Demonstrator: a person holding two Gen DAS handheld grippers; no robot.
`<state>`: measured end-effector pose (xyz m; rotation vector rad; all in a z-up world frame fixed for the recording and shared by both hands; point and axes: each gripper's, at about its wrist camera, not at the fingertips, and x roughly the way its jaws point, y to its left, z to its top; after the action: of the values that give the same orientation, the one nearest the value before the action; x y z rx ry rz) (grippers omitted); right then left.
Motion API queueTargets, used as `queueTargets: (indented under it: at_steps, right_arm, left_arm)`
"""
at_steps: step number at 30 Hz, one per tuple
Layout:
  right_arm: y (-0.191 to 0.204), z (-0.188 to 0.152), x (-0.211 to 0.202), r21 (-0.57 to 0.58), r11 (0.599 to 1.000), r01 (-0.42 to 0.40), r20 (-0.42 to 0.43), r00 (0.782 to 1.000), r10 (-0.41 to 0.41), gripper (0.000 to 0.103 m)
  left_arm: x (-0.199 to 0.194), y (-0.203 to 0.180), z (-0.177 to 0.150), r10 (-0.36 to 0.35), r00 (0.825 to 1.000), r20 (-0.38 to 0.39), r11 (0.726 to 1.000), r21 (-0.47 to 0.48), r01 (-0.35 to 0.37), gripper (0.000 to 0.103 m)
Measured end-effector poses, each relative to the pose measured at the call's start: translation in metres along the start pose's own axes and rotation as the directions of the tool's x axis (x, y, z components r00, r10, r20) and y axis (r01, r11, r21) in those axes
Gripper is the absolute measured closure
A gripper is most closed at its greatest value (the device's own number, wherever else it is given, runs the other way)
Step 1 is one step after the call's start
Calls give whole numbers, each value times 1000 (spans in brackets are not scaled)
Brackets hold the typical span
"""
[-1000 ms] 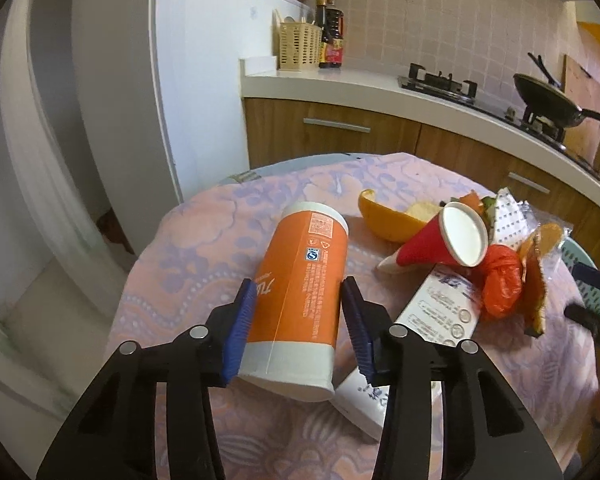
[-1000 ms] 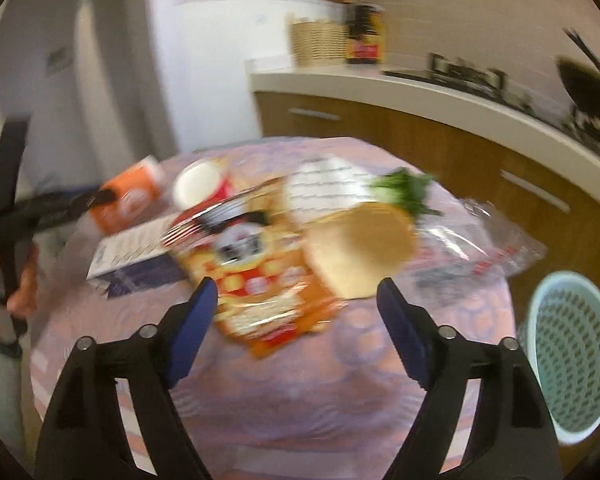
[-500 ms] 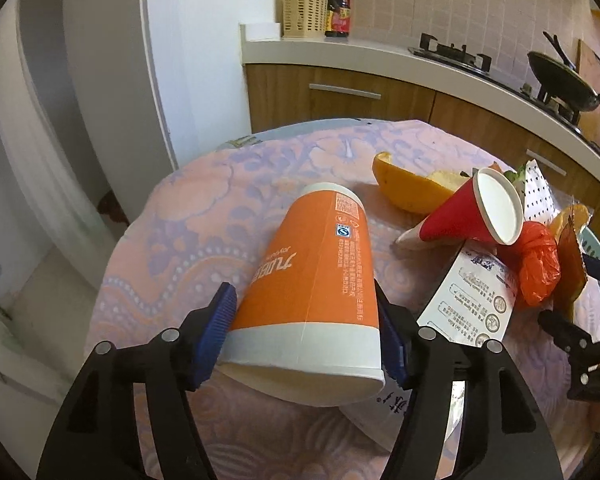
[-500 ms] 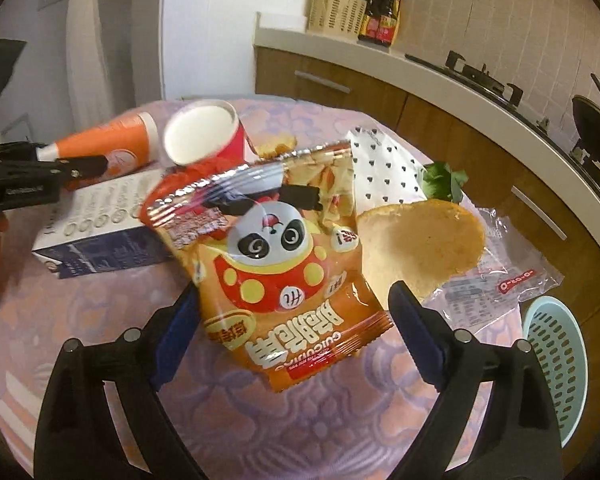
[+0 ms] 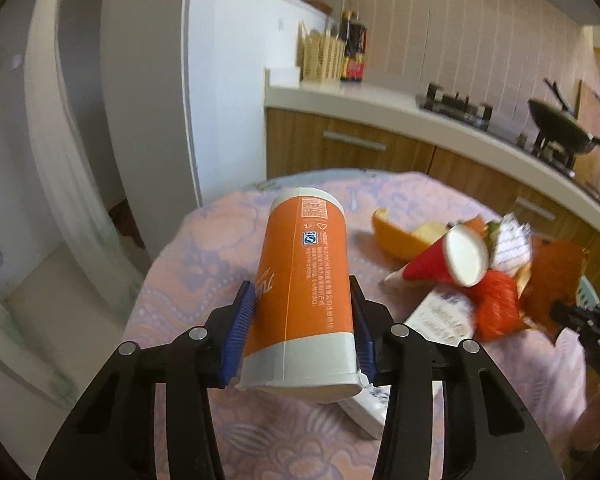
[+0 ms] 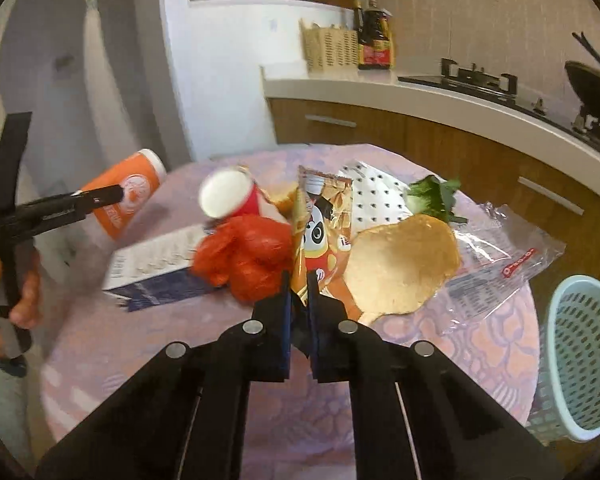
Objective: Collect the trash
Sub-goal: 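Grasp the orange paper cup with left tool while right tool grasps the panda snack bag, then carry both items over the blue basket and open both tools to drop them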
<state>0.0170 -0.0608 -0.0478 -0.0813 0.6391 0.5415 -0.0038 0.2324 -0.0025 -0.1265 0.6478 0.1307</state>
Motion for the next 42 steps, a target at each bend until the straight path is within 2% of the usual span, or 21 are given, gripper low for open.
queueTargets:
  at_steps: [7,10,14,17,21,24,27,29,32,35,37,42]
  right_arm:
    - [-12,4,-47,29,1000,-1,100,995,-2,99]
    - [-27,7,-73,49,998,31,149,988,-38,99]
    - [-64,4,-104,101,986,133,190,970,-150,99]
    - [-107,-5,-123,178,961,213,192,950,-246,99]
    - [-171,-24,-137,290,909,298,145,926,-349,99]
    - [-223,-42,-137,376,854,359,73,908,-413,99]
    - [-271,-64,-130,459,798,390,-11,901,-434,99]
    - [-288,-77,-123,489,770,409,-50,895,-444,99]
    - [-319,-96,-110,529,729,435,-119,888,-443,99]
    - [-338,-110,-99,543,706,455,-167,882,-440,99]
    - [-350,-116,-92,558,699,447,-185,888,-421,99]
    - [-367,-129,-79,573,701,424,-214,903,-372,96]
  left_arm:
    - [-50,-41,15,-45,993,107,998,53,40,60]
    - [-69,-73,26,-111,983,145,991,84,99,60]
    - [-83,-133,35,-216,961,174,970,156,189,60]
    - [-83,-189,39,-291,942,169,942,221,252,60]
    - [-71,-273,38,-381,918,112,890,314,331,60]
    - [-53,-331,31,-431,901,47,849,359,387,60]
    - [-30,-390,22,-470,882,-35,808,387,445,60]
    - [-10,-419,18,-480,873,-87,785,402,472,60]
    - [19,-462,12,-472,868,-155,760,428,489,60]
    - [38,-498,6,-460,865,-198,745,445,498,59]
    - [52,-516,2,-454,862,-225,741,442,505,59]
    - [80,-530,-9,-430,860,-277,750,421,510,59]
